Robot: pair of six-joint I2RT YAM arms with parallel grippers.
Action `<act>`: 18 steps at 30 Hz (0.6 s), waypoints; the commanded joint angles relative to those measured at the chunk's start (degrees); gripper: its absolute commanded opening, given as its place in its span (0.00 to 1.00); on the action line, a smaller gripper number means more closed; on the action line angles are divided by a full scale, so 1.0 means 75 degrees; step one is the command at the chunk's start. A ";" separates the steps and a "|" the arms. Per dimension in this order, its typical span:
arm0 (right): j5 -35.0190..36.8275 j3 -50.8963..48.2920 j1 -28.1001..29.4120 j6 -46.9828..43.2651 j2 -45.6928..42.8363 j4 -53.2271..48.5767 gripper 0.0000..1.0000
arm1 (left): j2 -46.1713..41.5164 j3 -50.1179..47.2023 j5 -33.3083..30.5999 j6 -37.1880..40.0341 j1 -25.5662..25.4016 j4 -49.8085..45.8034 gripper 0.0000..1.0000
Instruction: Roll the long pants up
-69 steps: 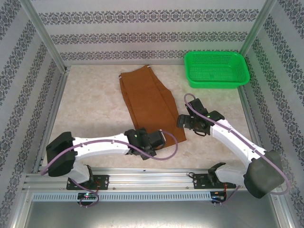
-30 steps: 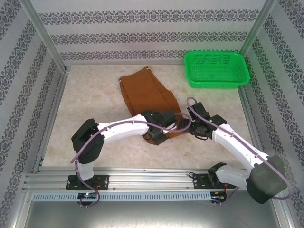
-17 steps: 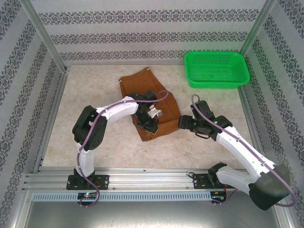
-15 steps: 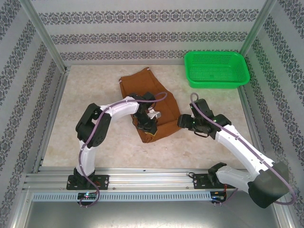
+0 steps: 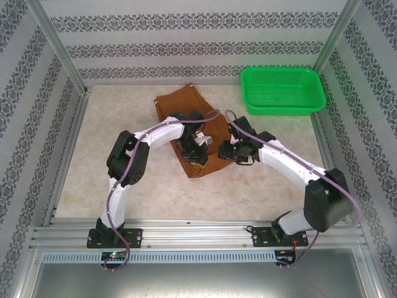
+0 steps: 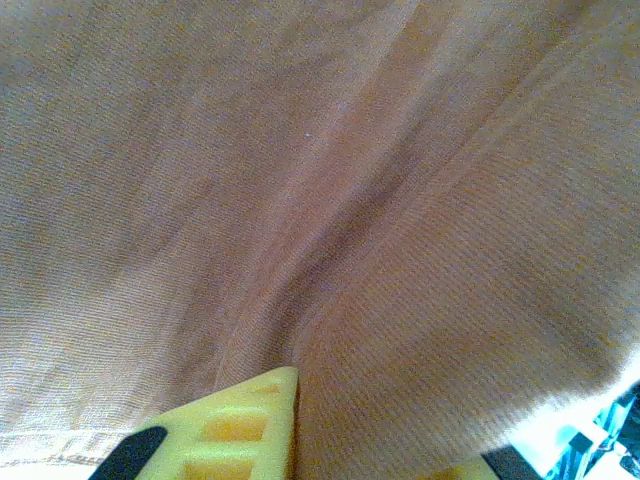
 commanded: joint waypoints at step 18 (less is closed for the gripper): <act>-0.1313 0.1325 -0.0883 0.0028 0.3793 0.1074 0.00 | -0.3655 -0.3666 -0.6618 0.1825 -0.2345 0.3131 0.49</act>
